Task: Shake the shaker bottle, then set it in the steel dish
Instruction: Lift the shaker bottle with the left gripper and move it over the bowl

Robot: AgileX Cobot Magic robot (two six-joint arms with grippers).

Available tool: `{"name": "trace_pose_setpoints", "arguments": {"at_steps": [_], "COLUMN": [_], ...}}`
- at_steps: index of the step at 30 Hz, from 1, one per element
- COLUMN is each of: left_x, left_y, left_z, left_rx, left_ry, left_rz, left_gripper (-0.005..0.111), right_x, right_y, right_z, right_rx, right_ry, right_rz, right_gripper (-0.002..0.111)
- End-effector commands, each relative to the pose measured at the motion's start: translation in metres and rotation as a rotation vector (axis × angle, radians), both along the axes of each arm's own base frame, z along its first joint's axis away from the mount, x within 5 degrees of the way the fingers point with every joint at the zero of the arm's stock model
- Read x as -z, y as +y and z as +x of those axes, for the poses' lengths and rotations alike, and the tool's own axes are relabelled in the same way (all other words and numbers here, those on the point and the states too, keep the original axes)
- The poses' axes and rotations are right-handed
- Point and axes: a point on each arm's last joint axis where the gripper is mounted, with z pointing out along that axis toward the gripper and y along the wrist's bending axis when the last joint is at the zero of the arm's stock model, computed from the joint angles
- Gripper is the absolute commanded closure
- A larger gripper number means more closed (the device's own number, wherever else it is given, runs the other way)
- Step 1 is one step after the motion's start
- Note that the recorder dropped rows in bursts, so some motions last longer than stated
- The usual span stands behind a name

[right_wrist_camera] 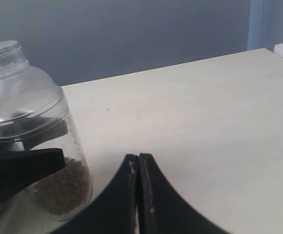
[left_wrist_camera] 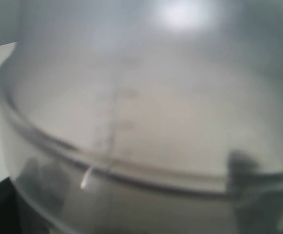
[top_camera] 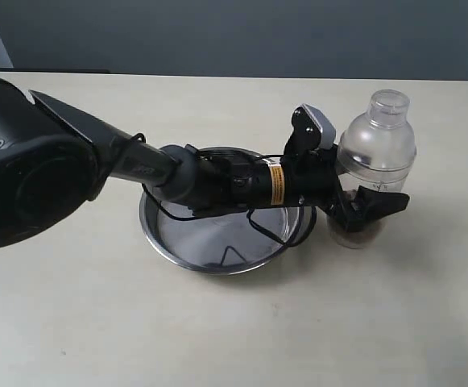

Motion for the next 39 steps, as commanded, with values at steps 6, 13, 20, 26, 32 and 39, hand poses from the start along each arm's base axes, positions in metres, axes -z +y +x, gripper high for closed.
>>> {"name": "trace_pose_setpoints", "arguments": {"at_steps": [6,13,20,26,32,39], "left_x": [-0.003,-0.012,-0.122,-0.208,-0.137,-0.177], "left_y": [-0.002,0.001,0.016,0.067,0.082,0.122], "left_z": [0.001,0.008,0.009,-0.010,-0.029,-0.038], "left_rx": [-0.010,-0.091,-0.227,-0.398,-0.416,-0.587], "left_ry": [0.008,0.055,-0.102,-0.179,0.061,-0.007], "left_rz": [-0.032,0.063,0.137,0.177,0.286,0.384], "left_gripper": [0.101,0.106,0.106,0.106,0.106,0.106], "right_x": [-0.001,-0.001,-0.001,-0.001,-0.001,-0.001], "right_y": [0.000,0.000,0.000,0.000,0.000,0.000], "right_z": [0.000,0.000,0.000,0.000,0.000,0.000], "right_rx": [0.006,0.006,0.006,0.006,0.006,0.006], "right_ry": [-0.011,-0.011,-0.011,-0.011,-0.011,-0.011], "right_rz": [-0.003,-0.003,-0.003,-0.003,-0.003,-0.003], "right_gripper": [0.109,0.109,0.109,0.109,0.109,0.109]}}
